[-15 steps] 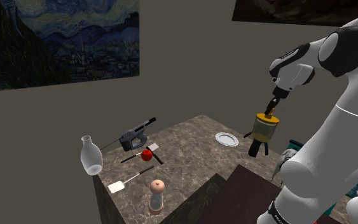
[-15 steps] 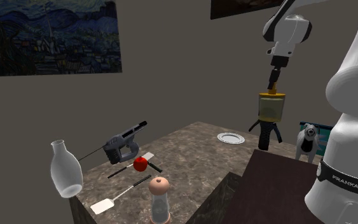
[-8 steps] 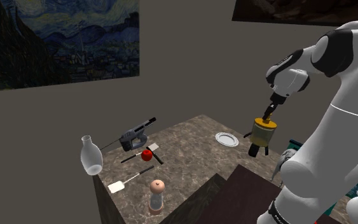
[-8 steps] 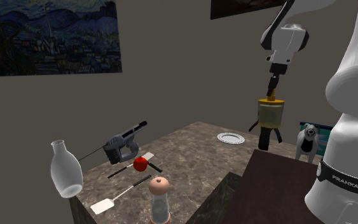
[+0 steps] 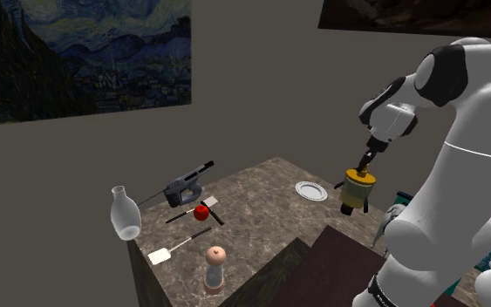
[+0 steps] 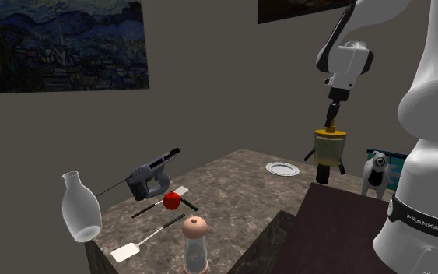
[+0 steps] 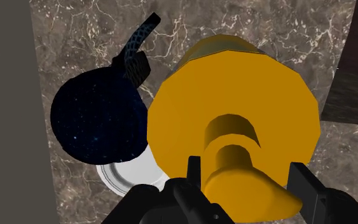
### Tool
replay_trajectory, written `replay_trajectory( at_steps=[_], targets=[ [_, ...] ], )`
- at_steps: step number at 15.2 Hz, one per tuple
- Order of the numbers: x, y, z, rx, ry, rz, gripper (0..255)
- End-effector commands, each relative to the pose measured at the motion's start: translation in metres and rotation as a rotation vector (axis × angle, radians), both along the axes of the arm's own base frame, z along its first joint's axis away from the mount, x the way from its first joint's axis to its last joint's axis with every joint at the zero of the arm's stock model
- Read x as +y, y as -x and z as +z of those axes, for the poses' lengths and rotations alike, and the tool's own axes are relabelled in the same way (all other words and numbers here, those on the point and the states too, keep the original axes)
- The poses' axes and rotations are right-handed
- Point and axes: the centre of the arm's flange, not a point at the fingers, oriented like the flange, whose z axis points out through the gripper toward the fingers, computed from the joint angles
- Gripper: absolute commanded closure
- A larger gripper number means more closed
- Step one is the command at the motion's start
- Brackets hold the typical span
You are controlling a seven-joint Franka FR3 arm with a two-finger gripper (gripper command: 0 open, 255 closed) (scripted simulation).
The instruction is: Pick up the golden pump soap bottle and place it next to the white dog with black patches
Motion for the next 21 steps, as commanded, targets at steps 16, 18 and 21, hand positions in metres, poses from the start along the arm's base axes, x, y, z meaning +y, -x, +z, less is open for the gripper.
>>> replay_trajectory(
  at_steps=[16,18,21],
  targets=[
    [0.000,0.000,-0.089,-0.001,0.001,0.000,255],
    [0.000,0.000,-0.100,-0.001,0.001,0.000,255],
    [0.000,0.000,-0.116,-0.001,0.001,0.000,255]
  ],
)
